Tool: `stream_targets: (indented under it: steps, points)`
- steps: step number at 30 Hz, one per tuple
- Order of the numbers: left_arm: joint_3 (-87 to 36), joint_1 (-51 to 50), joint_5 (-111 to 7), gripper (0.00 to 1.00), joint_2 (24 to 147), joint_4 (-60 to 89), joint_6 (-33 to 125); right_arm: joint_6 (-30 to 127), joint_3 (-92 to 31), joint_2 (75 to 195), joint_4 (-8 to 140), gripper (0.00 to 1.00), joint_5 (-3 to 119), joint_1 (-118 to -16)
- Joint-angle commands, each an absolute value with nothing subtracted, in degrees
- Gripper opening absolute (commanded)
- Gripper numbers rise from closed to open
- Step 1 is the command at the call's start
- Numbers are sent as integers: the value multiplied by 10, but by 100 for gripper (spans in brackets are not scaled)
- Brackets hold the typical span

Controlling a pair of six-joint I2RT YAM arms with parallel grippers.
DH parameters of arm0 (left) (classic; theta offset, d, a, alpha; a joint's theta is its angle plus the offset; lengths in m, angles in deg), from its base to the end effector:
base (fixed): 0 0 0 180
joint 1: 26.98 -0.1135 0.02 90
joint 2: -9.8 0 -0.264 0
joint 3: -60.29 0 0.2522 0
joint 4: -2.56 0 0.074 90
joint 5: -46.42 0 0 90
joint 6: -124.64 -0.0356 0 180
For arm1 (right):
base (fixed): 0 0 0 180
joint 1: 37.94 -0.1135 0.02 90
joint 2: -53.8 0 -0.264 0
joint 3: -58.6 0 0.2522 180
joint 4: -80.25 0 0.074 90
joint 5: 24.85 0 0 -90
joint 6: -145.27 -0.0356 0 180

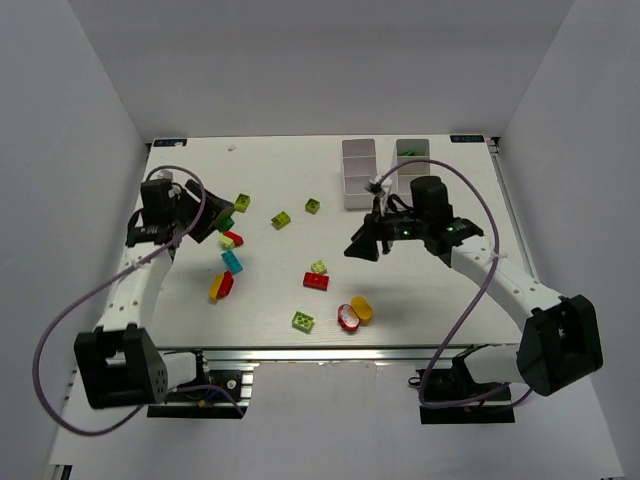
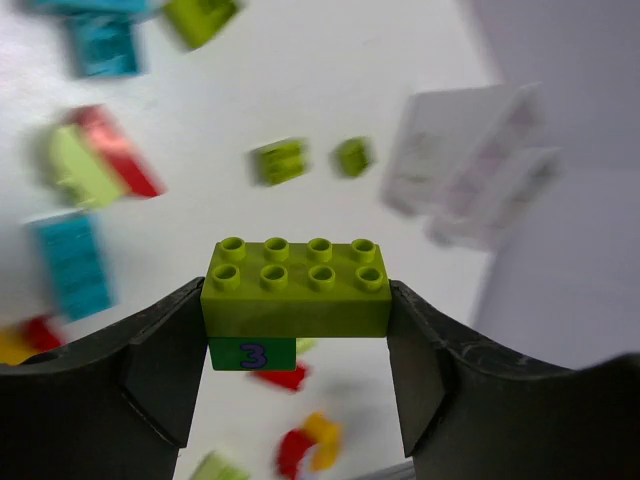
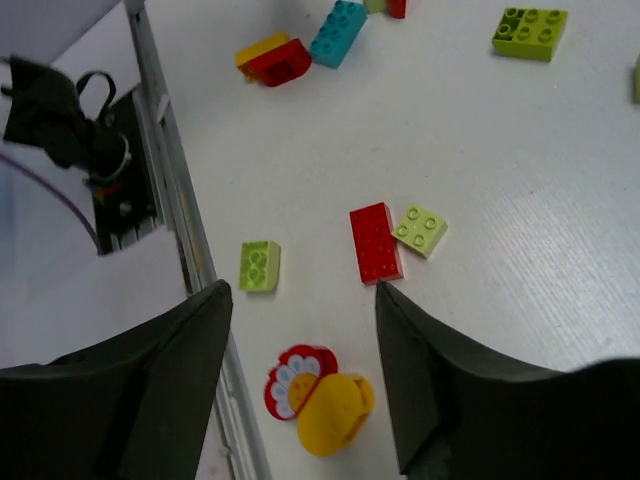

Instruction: Sort the legos into containers by color

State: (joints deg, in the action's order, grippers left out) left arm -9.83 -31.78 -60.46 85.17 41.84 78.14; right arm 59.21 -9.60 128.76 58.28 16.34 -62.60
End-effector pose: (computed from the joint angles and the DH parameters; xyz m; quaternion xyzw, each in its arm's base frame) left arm 0.2814 0.0133 0.2701 -0.3215 0.8557 -0.2544 0.3158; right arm 0.2500 0.1443 0.2919 -0.3976 0.7073 0.4332 0.3925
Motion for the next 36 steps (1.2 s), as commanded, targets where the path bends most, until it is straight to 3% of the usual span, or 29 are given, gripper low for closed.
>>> stream_targets:
  steps: [1, 7, 16, 31, 36]
  points:
    - [-17, -288, -683, 21, 759, 243, 994, 403, -152, 1310, 659, 67, 322, -683]
    - [19, -167, -619, 19, 743, 149, 1157, 407, -214, 1354, 738, 80, 471, -767]
    - [15, -86, -576, 19, 777, 84, 1226, 429, -255, 1411, 780, 82, 520, -812]
    - [32, -73, -578, 19, 790, 59, 1238, 422, -300, 1464, 778, 81, 529, -829]
    - [46, -73, -578, 19, 783, 45, 1248, 418, -309, 1481, 770, 72, 544, -831]
